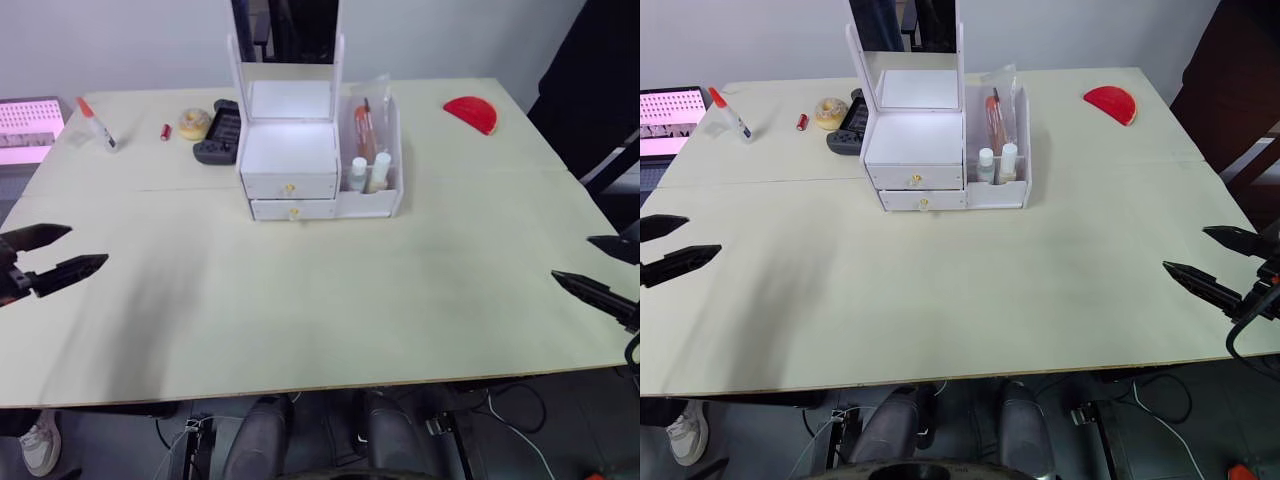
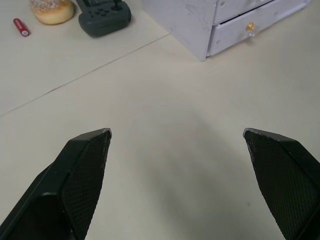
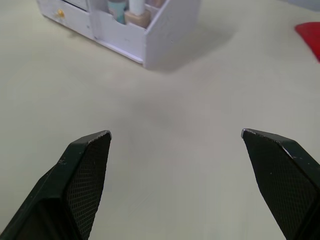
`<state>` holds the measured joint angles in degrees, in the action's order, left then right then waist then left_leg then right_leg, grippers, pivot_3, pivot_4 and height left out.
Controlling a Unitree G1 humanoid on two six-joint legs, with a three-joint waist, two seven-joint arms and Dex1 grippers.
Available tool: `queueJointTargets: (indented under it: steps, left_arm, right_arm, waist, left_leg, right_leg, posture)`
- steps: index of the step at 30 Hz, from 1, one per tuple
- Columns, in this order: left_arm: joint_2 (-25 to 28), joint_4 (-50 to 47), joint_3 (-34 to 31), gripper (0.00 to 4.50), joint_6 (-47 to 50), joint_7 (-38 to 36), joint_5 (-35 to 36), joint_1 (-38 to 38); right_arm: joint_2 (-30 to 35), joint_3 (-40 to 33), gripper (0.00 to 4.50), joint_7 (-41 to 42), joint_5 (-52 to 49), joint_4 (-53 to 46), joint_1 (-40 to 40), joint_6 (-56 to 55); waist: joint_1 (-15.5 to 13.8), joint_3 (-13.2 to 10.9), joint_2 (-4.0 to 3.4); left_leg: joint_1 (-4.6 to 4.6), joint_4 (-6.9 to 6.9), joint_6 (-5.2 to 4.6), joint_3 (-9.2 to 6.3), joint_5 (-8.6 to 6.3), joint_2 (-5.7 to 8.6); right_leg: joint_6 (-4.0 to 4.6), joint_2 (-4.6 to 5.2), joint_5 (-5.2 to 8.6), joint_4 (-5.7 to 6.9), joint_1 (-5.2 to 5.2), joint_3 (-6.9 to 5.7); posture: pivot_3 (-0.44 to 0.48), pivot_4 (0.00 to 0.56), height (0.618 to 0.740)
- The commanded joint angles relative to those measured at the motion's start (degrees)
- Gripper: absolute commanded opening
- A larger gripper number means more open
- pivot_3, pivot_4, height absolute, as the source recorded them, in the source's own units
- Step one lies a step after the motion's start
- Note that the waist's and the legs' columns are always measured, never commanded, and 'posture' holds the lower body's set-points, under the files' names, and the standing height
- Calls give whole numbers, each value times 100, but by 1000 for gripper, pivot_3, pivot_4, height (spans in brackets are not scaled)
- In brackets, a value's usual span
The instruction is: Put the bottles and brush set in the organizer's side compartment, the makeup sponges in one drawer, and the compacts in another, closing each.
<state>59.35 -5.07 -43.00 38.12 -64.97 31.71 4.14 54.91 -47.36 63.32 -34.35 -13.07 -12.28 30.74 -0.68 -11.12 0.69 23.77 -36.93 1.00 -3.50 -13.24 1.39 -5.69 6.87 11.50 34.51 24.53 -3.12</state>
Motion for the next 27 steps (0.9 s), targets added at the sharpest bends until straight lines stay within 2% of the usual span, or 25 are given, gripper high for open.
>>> queueJointTargets:
  steps: [1, 13, 14, 15, 17, 20, 21, 22, 27]
  left_arm:
    - [-39, -15, -200, 4448, -167, 127, 8, 8]
    - [-79, -74, -112, 4448, -268, 324, 78, -51]
    - [-77, -61, -107, 4448, -277, 323, 76, -51]
    - [-71, -48, -104, 4448, -285, 313, 70, -44]
    - [-64, -3, -96, 4448, -310, 310, 56, -60]
    - [-61, 42, -108, 4448, -348, 293, 51, -52]
    - [-63, 54, -118, 4448, -369, 284, 49, -36]
    - [-64, 63, -130, 4448, -382, 279, 48, -21]
    - [-83, 92, -194, 4448, -438, 266, 50, 47]
  right_arm:
    - [117, 134, 4500, -27, 59, 64, 233, -223]
    - [200, 641, 4500, -71, 221, 61, 595, -349]
    - [196, 697, 4500, -27, 204, -9, 605, -380]
    - [189, 734, 4500, 7, 161, -75, 616, -378]
    - [212, 815, 4500, -14, 95, -174, 657, -267]
    - [218, 838, 4500, -107, -13, -183, 806, -94]
    - [215, 831, 4500, -111, -24, -181, 835, -71]
    - [217, 834, 4500, -102, -18, -172, 858, -65]
    - [231, 900, 4500, -69, 16, -111, 935, -89]
  waist:
    - [2, 0, 0]
    - [0, -2, -4]
    - [70, -1, -9]
    - [157, -2, -9]
    - [239, -4, -13]
    - [301, -15, -31]
    - [240, -15, -33]
    - [165, -15, -38]
    - [24, -15, -38]
  left_leg:
    - [0, 0, 5, 1, -3, -4]
    - [3, -4, 8, 8, -5, -7]
    - [19, 1, 7, -27, -5, 17]
    - [27, 1, -2, -102, 0, 74]
    - [35, -9, -24, -271, 16, 204]
    - [12, -4, -56, -593, 37, 439]
    - [-12, -6, -44, -573, 40, 425]
    - [-22, 13, -42, -550, 39, 411]
    - [-40, 70, -26, -423, 47, 335]
  right_leg:
    - [2, -4, -1, -5, 0, 0]
    - [8, -7, -7, -11, 0, 0]
    - [6, 12, -6, -13, -21, -33]
    - [-20, 73, 12, 8, -41, -109]
    - [-94, 186, 99, 131, -58, -208]
    - [-152, 208, 257, 256, -120, -182]
    - [-137, 177, 290, 282, -96, -110]
    - [-126, 171, 288, 275, -116, -91]
    - [-73, 171, 301, 257, -101, -61]
  posture:
    - [0, 150, 737]
    - [0, 150, 737]
    - [0, 150, 737]
    - [0, 150, 737]
    - [0, 150, 737]
    - [0, 150, 737]
    - [0, 150, 737]
    - [0, 150, 737]
    - [0, 150, 737]
